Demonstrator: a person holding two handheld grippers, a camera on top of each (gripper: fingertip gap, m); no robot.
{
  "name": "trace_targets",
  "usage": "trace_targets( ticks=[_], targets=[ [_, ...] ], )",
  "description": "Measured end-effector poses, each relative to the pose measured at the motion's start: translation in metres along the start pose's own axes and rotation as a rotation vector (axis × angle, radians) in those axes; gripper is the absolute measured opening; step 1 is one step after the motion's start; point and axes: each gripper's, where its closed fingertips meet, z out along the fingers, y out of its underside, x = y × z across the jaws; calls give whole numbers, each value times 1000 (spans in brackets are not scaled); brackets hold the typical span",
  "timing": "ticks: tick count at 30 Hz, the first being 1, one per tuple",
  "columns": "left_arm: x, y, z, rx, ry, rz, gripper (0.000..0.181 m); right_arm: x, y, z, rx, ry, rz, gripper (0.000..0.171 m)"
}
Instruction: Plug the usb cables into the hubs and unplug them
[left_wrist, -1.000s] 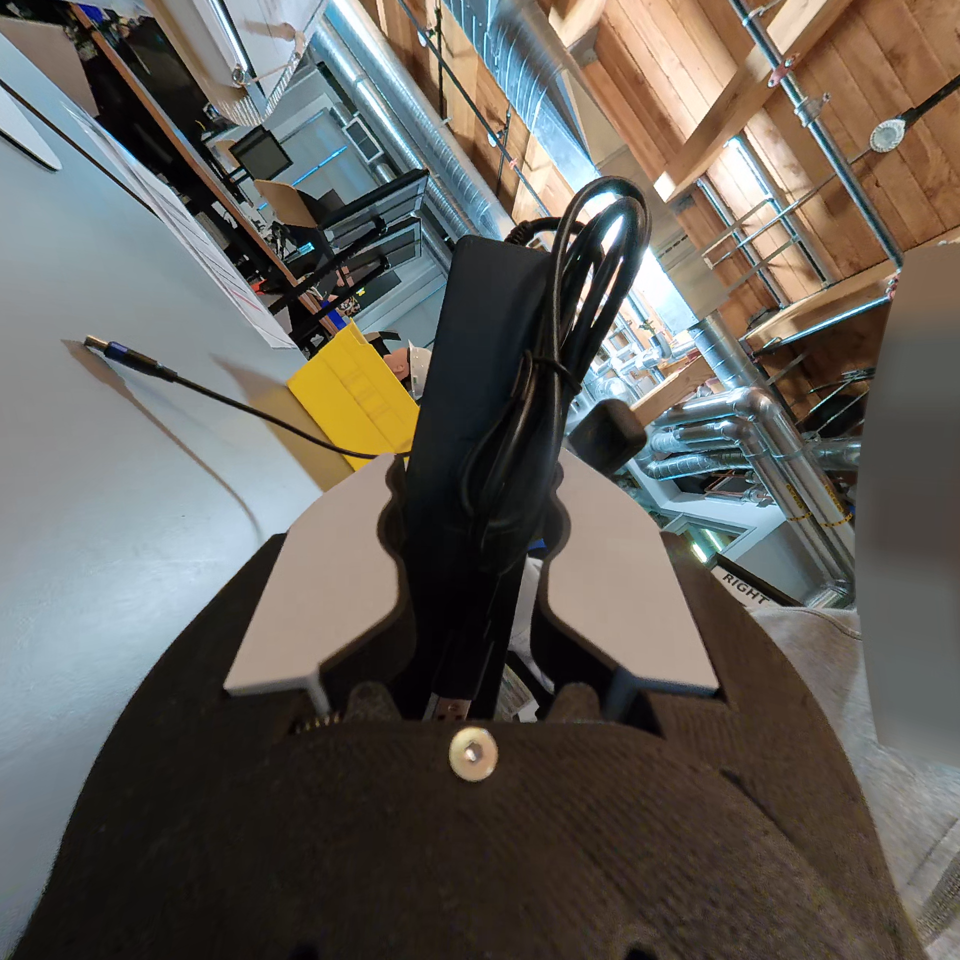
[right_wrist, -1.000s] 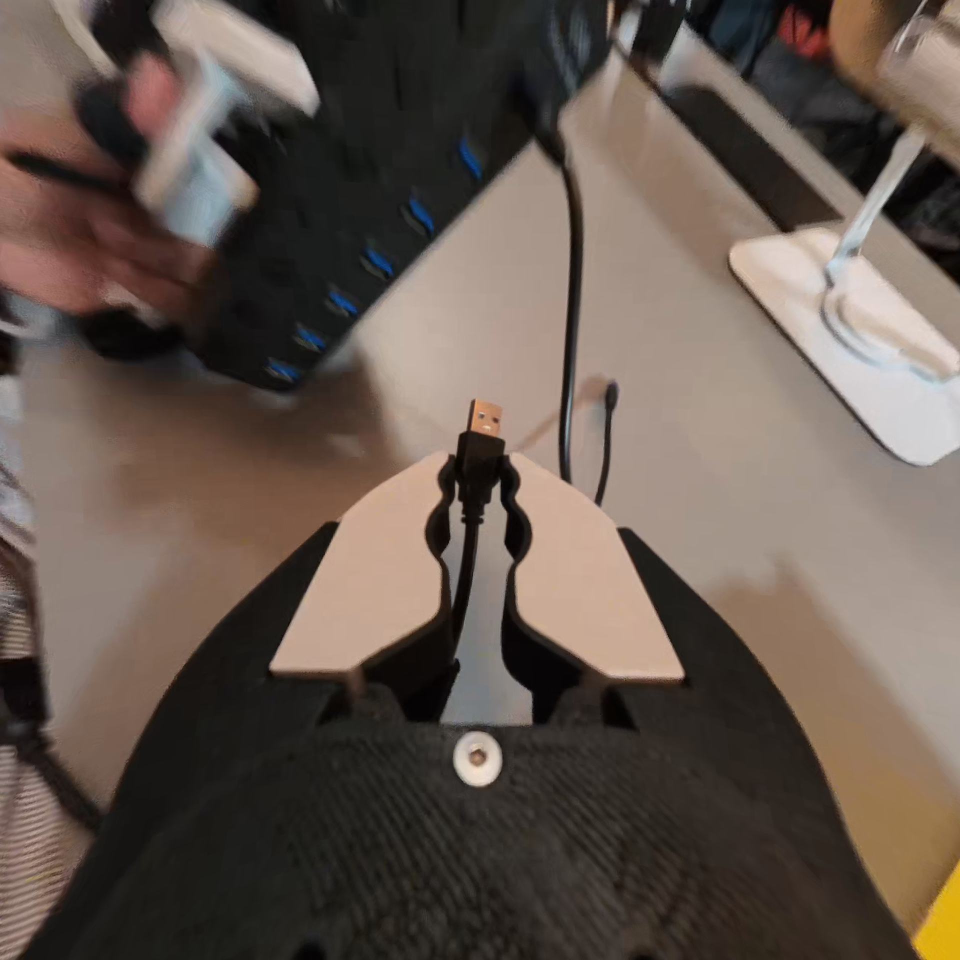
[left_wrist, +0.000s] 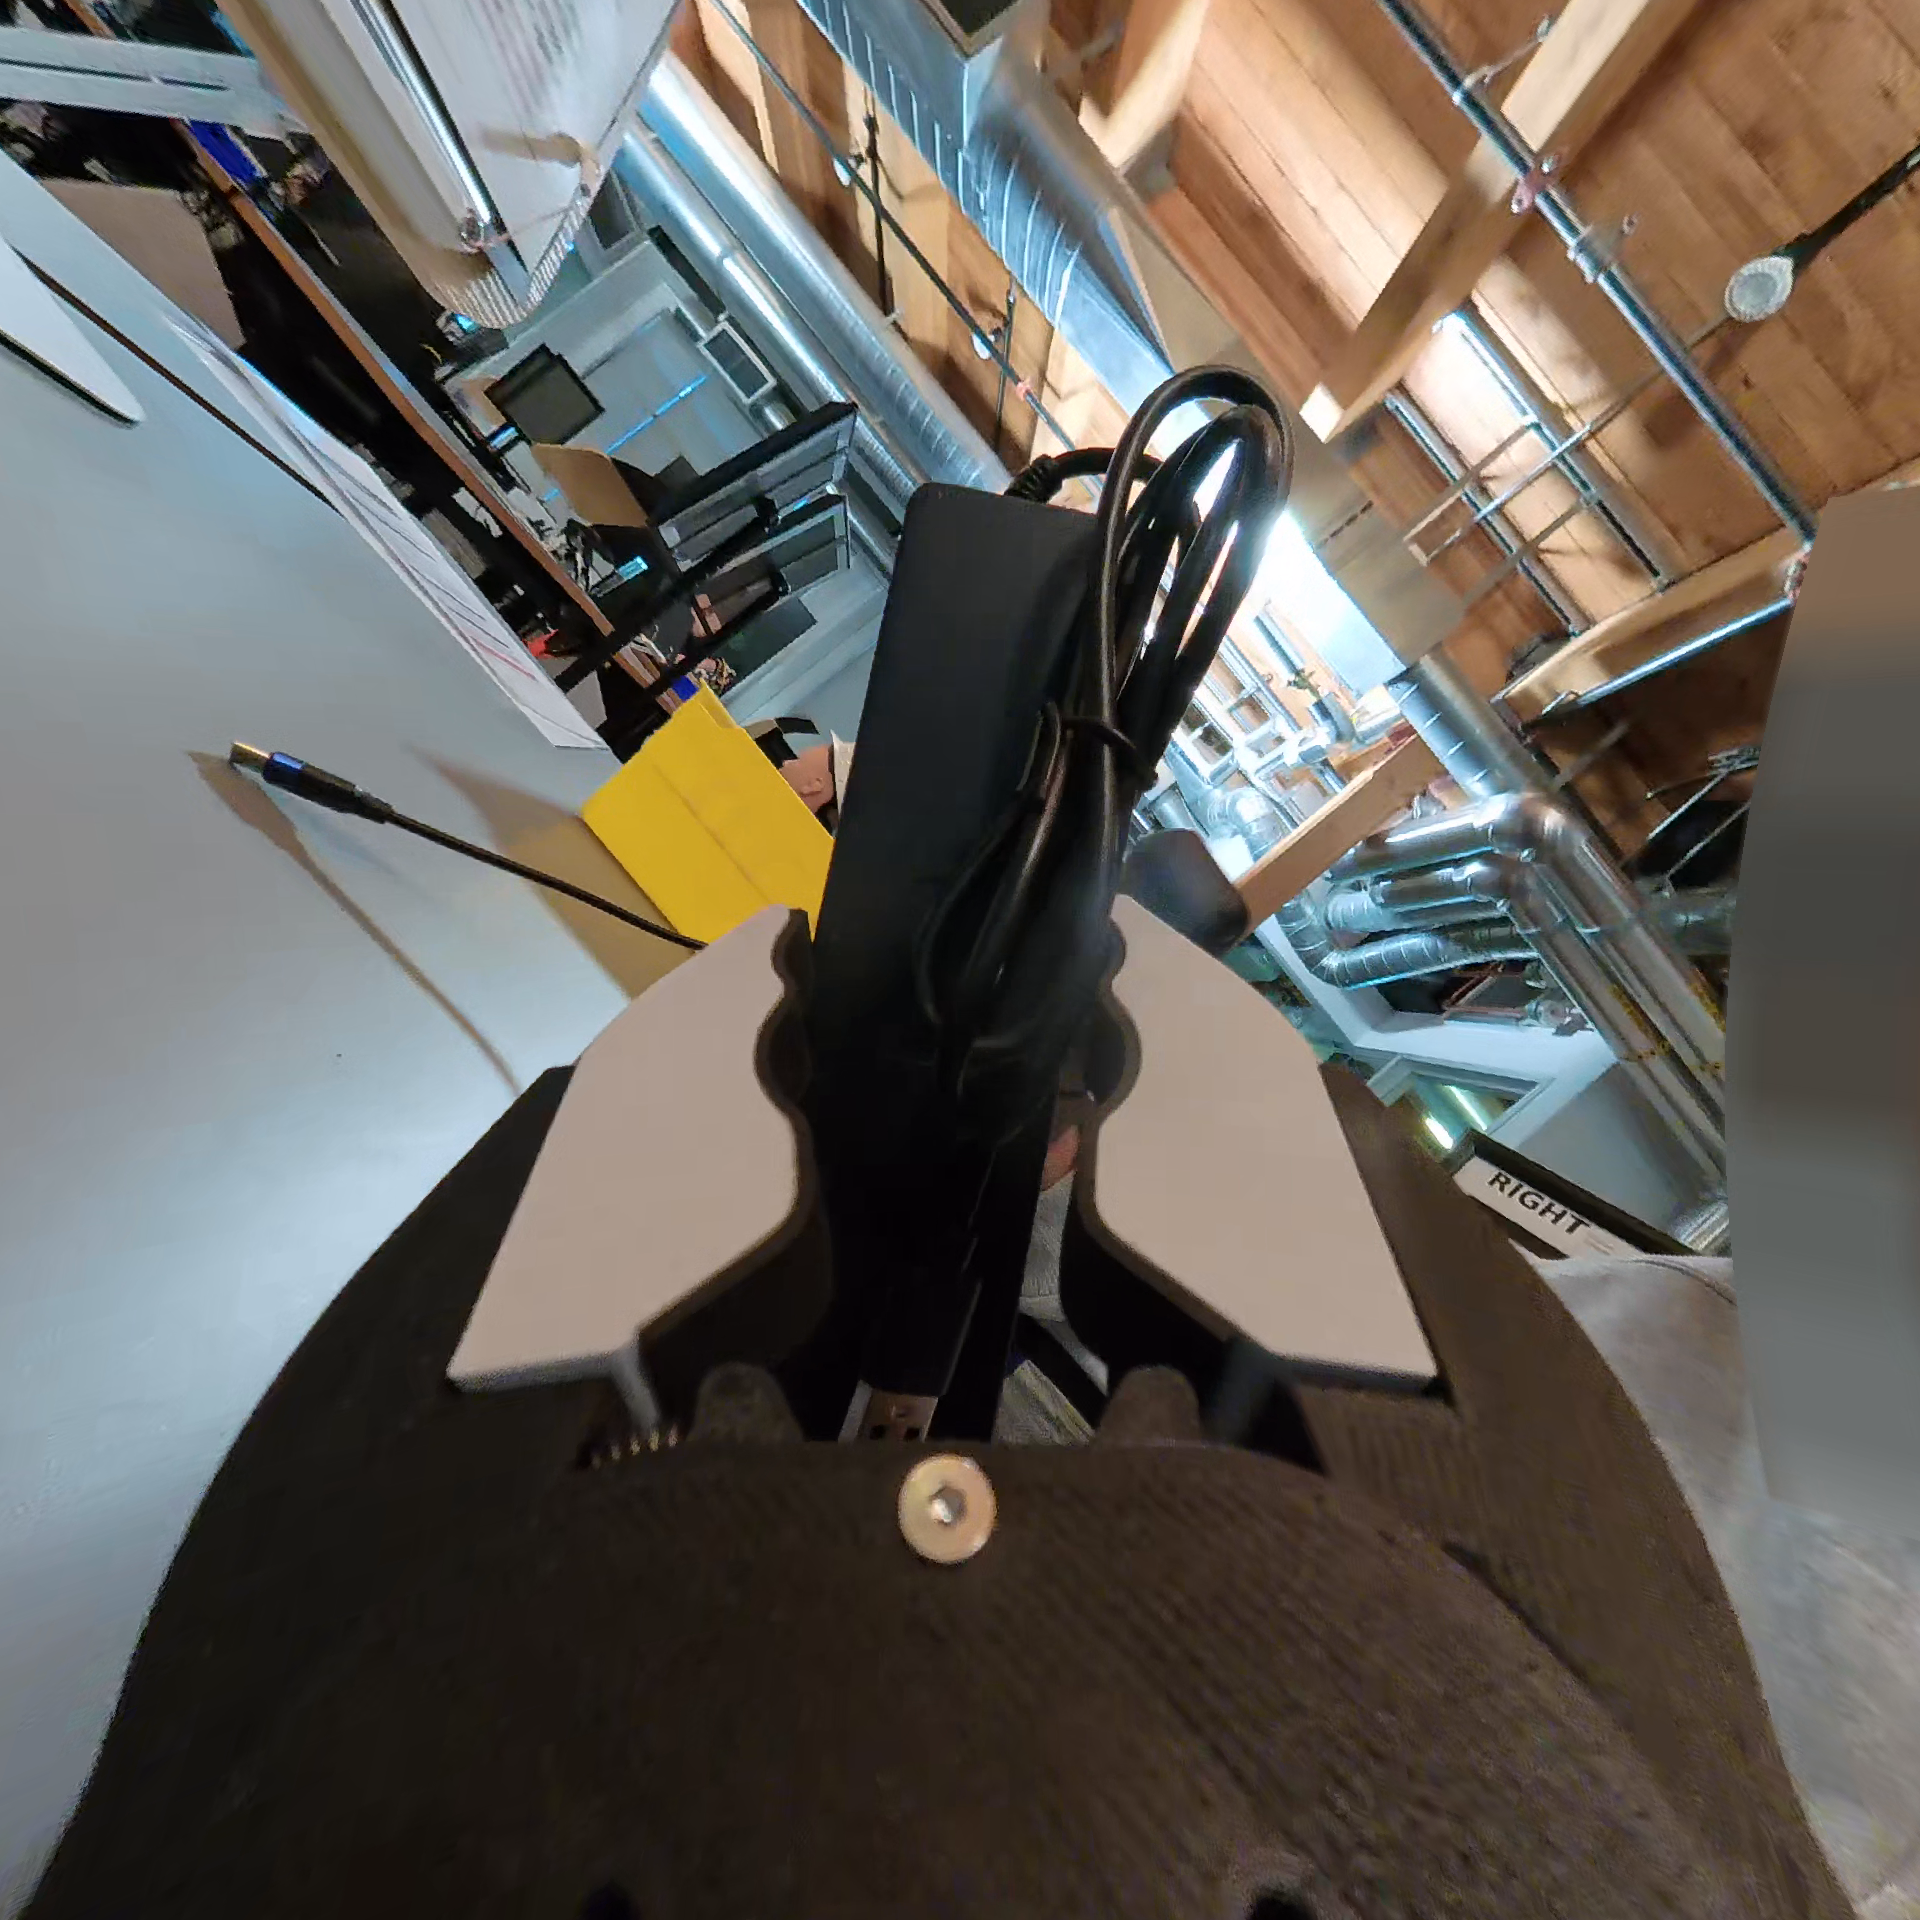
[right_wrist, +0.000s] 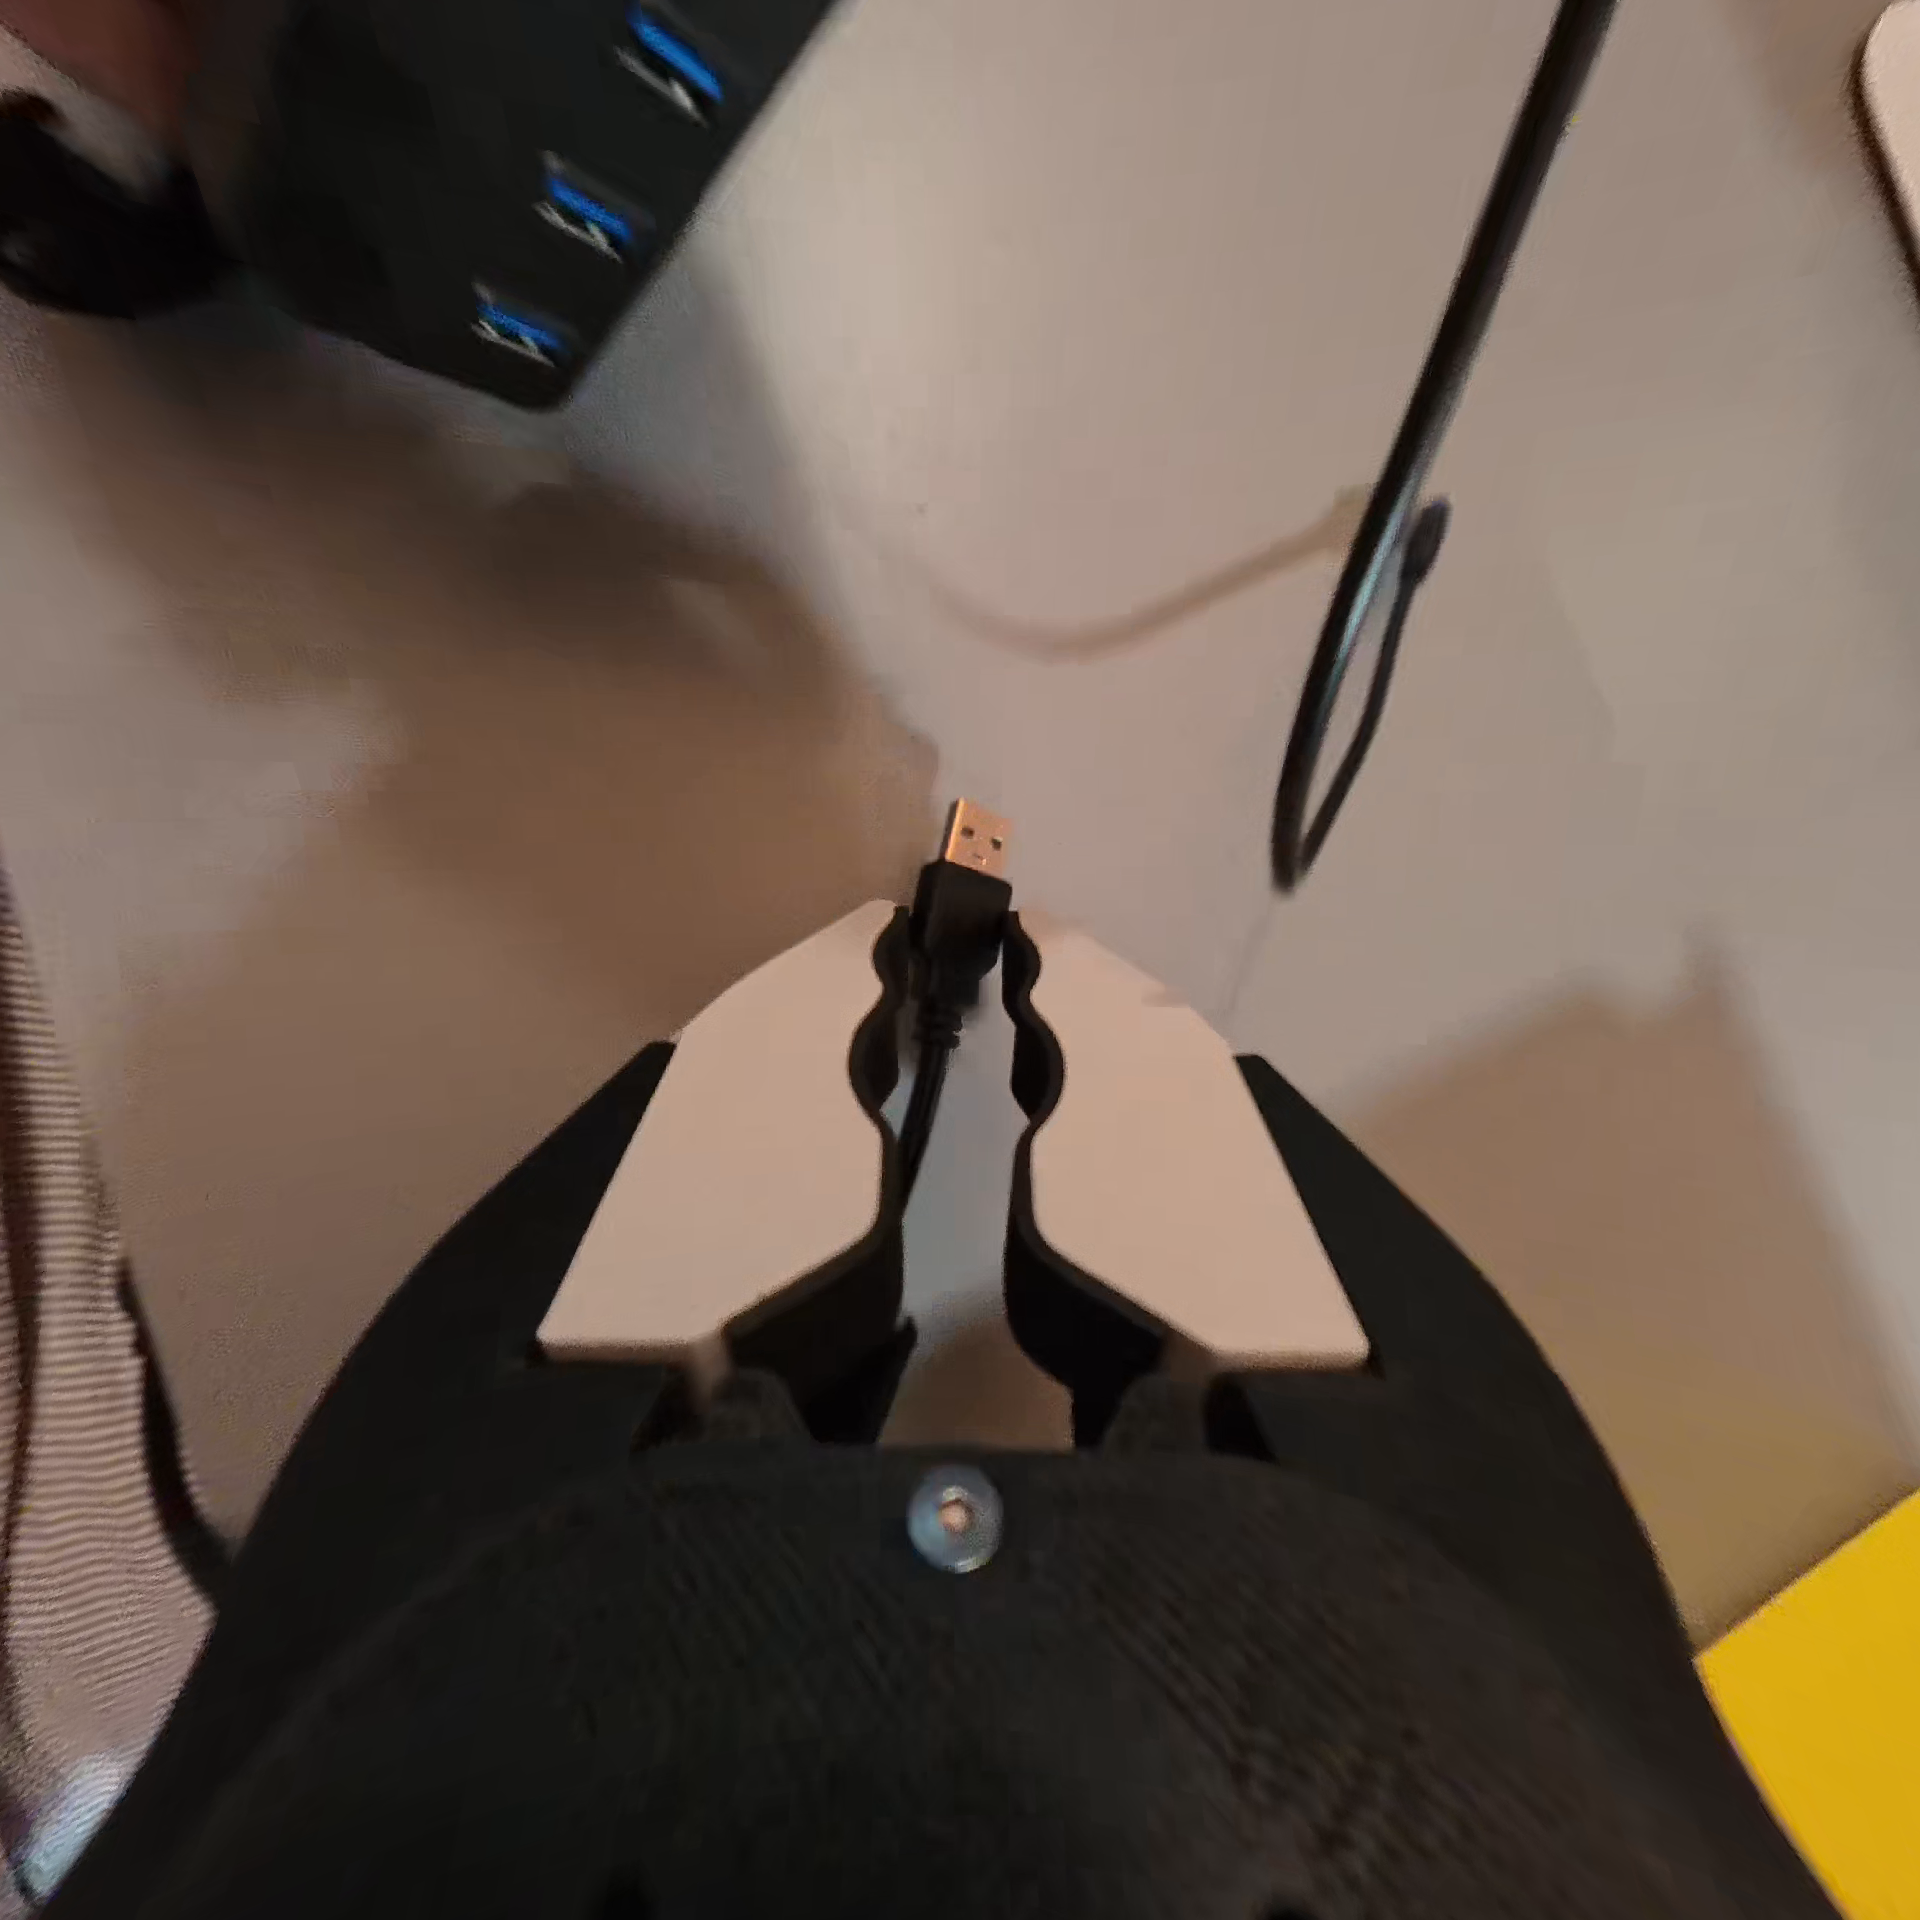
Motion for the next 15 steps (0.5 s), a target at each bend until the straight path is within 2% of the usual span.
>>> trace_targets(
  ticks=[5,9,11,15],
  targets=[
    [-1,2,1,-15,-4,-4,51,16,8,-6,38,61,43,46],
    [-1,3,1,-22,-1,-10,51,7,6,-29,113,107,104,43],
    [-2,3,2,-23,3,-22,51,2,22,-34,62,168,115,36],
    [-3,1,1,-10,14,-56,51,-14,41,-49,6,249,136,36]
  ],
)
